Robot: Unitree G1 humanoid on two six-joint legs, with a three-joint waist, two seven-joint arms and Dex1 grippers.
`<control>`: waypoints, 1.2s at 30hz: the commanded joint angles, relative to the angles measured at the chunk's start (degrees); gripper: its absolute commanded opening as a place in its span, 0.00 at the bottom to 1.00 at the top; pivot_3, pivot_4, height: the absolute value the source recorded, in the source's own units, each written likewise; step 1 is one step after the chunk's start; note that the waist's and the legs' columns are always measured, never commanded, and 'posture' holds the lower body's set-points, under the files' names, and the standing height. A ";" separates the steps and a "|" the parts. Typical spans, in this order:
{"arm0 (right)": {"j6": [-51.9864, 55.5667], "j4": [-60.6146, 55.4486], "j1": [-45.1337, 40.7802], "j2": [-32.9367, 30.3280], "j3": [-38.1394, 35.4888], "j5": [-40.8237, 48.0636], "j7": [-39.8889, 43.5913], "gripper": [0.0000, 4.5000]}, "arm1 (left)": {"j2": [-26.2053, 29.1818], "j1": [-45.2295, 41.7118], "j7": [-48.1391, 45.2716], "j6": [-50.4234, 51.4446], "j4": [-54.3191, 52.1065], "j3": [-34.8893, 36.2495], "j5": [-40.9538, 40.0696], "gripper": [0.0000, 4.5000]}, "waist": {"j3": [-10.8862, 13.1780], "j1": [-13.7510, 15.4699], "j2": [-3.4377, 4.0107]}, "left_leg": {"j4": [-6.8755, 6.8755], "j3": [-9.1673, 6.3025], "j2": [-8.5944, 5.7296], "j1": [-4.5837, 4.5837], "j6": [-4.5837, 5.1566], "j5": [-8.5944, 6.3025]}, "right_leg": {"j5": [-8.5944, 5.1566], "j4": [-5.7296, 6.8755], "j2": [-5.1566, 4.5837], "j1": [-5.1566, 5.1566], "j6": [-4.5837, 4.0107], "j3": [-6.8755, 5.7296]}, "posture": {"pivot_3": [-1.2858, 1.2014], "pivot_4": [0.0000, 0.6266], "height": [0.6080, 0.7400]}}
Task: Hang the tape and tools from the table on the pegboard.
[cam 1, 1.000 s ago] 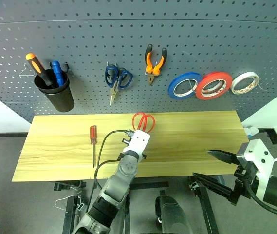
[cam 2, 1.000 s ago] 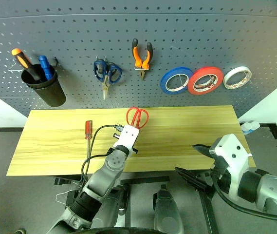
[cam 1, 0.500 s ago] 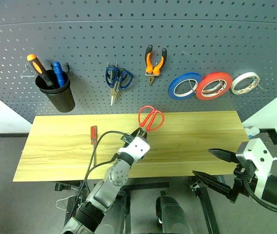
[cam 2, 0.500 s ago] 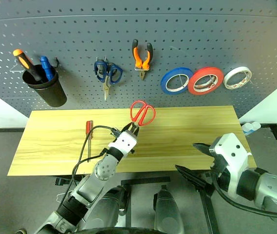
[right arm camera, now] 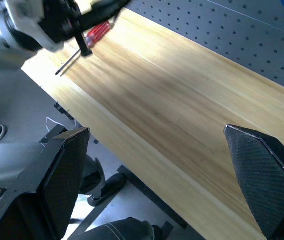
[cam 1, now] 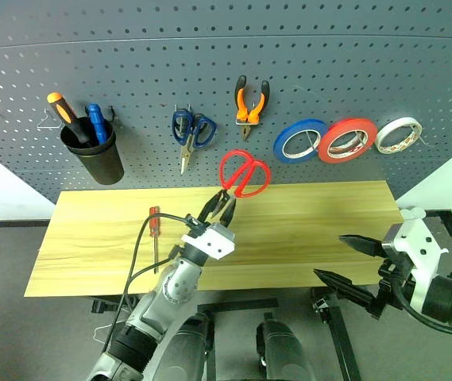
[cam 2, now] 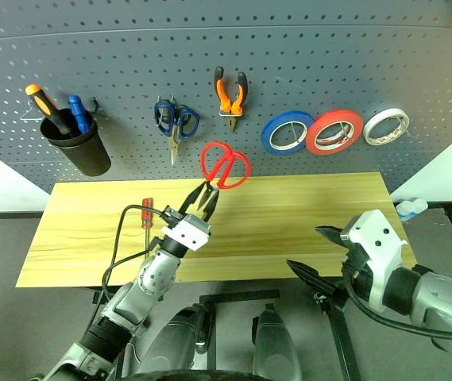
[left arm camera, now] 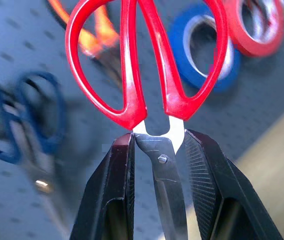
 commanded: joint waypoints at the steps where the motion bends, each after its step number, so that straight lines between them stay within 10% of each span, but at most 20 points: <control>1: -1.26 0.11 -0.78 0.59 0.37 -0.84 0.48 1.00 | 0.02 0.36 2.74 -3.64 -3.76 2.91 1.32 0.24 | -0.10 0.03 0.01 | 0.00 0.00 0.00 0.00 0.00 0.00 | 0.00 0.00 0.01 0.00 0.00 0.00 | 0.47 0.27 1.00; 19: -0.83 1.26 -3.37 0.84 1.70 -3.08 2.54 1.00 | -2.16 -0.10 4.40 1.12 -5.32 11.36 1.30 0.24 | -1.06 0.06 0.06 | 0.04 0.01 -0.01 0.32 -0.04 0.03 | 0.01 0.17 0.07 0.26 0.01 0.03 | 0.48 0.27 1.00; 36: -8.80 -1.11 -4.75 3.86 -9.43 14.44 5.05 1.00 | -1.40 -1.43 7.62 0.71 -1.96 12.62 3.84 0.24 | -1.08 0.00 0.06 | 0.06 0.03 0.00 0.42 -0.04 0.04 | 0.01 0.27 0.08 0.32 0.00 0.07 | 0.47 0.27 1.00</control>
